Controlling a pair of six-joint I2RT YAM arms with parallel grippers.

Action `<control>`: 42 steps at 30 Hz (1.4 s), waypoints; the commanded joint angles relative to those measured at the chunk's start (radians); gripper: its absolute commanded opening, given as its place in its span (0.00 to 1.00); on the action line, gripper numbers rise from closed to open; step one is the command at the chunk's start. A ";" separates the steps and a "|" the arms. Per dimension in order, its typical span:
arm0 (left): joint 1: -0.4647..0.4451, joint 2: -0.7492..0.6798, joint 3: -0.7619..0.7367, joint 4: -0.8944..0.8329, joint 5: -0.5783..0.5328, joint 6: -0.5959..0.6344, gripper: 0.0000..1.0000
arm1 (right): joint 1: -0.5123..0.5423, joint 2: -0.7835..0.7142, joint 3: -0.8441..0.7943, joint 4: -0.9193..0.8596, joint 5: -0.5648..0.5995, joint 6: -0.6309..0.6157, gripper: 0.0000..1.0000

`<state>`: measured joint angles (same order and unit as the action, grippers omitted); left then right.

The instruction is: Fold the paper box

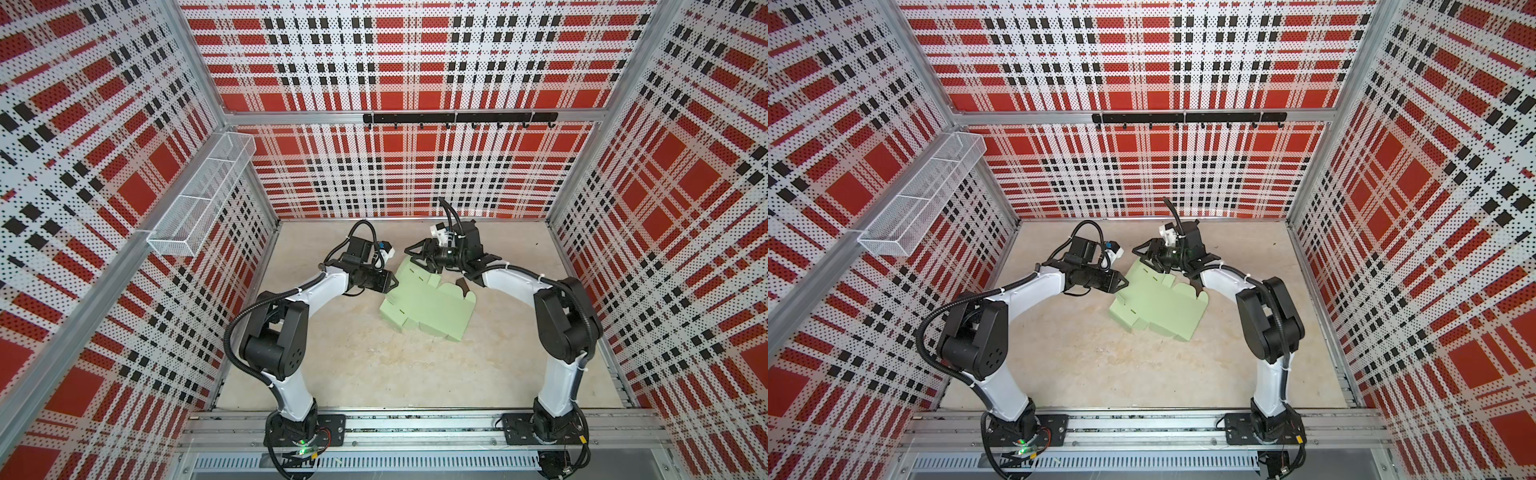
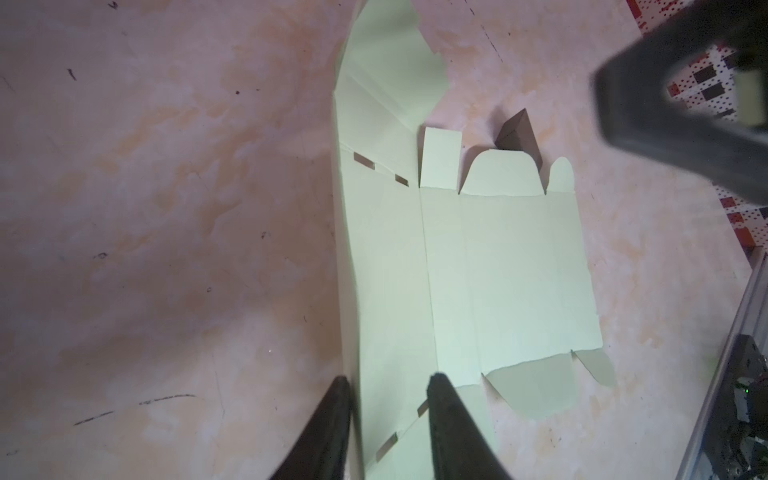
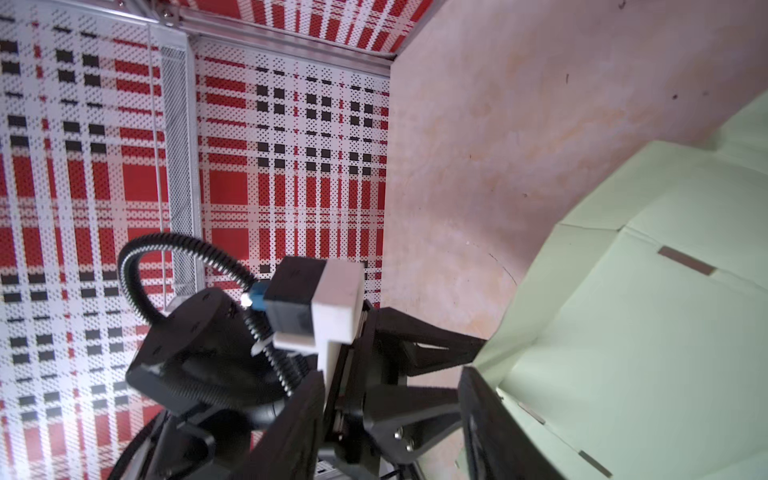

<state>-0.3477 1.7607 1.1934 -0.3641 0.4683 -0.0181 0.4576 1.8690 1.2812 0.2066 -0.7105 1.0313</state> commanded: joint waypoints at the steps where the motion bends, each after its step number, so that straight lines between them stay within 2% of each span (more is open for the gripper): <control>1: 0.006 -0.021 -0.014 0.024 -0.017 0.006 0.32 | 0.001 -0.083 -0.094 0.110 0.039 -0.199 0.51; 5: 0.004 -0.010 -0.017 0.026 -0.027 0.015 0.25 | 0.031 -0.178 -0.189 0.004 0.105 -0.481 0.49; 8: 0.003 0.007 -0.014 0.025 -0.036 0.021 0.24 | 0.068 -0.218 -0.228 -0.123 0.181 -0.688 0.49; 12: -0.002 0.031 -0.003 0.018 -0.048 0.028 0.21 | 0.108 -0.250 -0.289 -0.183 0.281 -0.838 0.48; 18: -0.004 0.035 0.003 0.012 -0.072 0.032 0.05 | 0.238 -0.261 -0.353 -0.197 0.422 -1.081 0.51; 21: -0.004 0.027 0.002 0.009 -0.075 0.036 0.00 | 0.290 -0.233 -0.355 -0.211 0.490 -1.133 0.53; 30: 0.019 0.007 0.009 -0.011 -0.075 0.064 0.00 | 0.413 -0.154 -0.337 -0.234 0.637 -1.253 0.59; 42: 0.026 0.004 0.028 -0.037 -0.043 0.075 0.00 | 0.457 -0.076 -0.326 -0.235 0.742 -1.261 0.65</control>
<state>-0.3264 1.7885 1.1946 -0.3901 0.4110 0.0498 0.9024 1.7672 0.9310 -0.0551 -0.0071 -0.1978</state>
